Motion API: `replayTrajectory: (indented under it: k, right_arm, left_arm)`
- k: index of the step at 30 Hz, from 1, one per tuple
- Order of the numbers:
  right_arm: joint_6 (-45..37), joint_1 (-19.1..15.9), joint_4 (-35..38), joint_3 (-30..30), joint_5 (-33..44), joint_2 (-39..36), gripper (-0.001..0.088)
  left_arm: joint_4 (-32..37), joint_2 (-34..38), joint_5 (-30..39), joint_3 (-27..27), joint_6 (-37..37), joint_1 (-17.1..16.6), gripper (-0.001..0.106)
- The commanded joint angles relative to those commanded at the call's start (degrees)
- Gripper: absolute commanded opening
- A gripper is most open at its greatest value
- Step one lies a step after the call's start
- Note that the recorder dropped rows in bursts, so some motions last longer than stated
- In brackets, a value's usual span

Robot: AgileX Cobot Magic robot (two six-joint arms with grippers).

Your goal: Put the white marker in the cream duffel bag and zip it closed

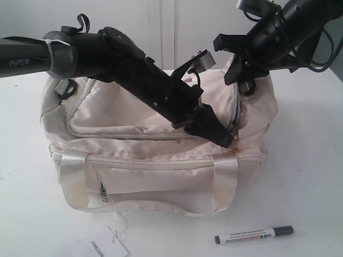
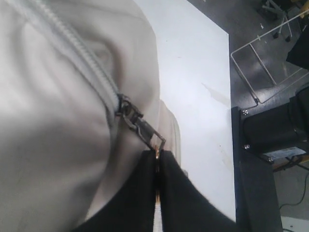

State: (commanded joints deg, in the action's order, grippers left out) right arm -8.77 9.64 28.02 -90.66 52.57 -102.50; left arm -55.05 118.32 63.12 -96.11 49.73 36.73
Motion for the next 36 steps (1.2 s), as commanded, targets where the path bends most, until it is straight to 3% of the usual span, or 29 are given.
replayTrajectory:
  k: [6,12,18,24,31,36]
  right_arm:
    - [-0.1,0.0,-0.8,0.0,-0.6,0.0,0.0000]
    - [-0.1,0.0,-3.3,0.0,-0.6,0.0,0.0000]
    - [-0.1,0.0,-3.4,0.0,-0.8,0.0,0.0000]
    - [-0.1,0.0,-3.4,0.0,-1.0,0.0,0.0000]
    - [-0.1,0.0,-3.5,0.0,-1.2,0.0,0.0000]
    - [-0.1,0.0,-4.7,0.0,-1.2,0.0,0.0000]
  left_arm:
    - [2.5,0.0,1.1,0.0,-0.5,0.0,0.000]
    - [6.8,0.0,1.1,0.0,-7.5,0.0,0.000]
    - [6.8,-0.1,1.1,0.0,-8.3,0.0,0.000]
    - [11.9,-1.0,-0.8,0.0,-13.8,0.1,0.000]
    - [12.7,-2.6,-2.8,0.0,-13.9,0.1,0.000]
    - [17.3,-3.4,-3.5,0.0,-14.1,1.1,0.000]
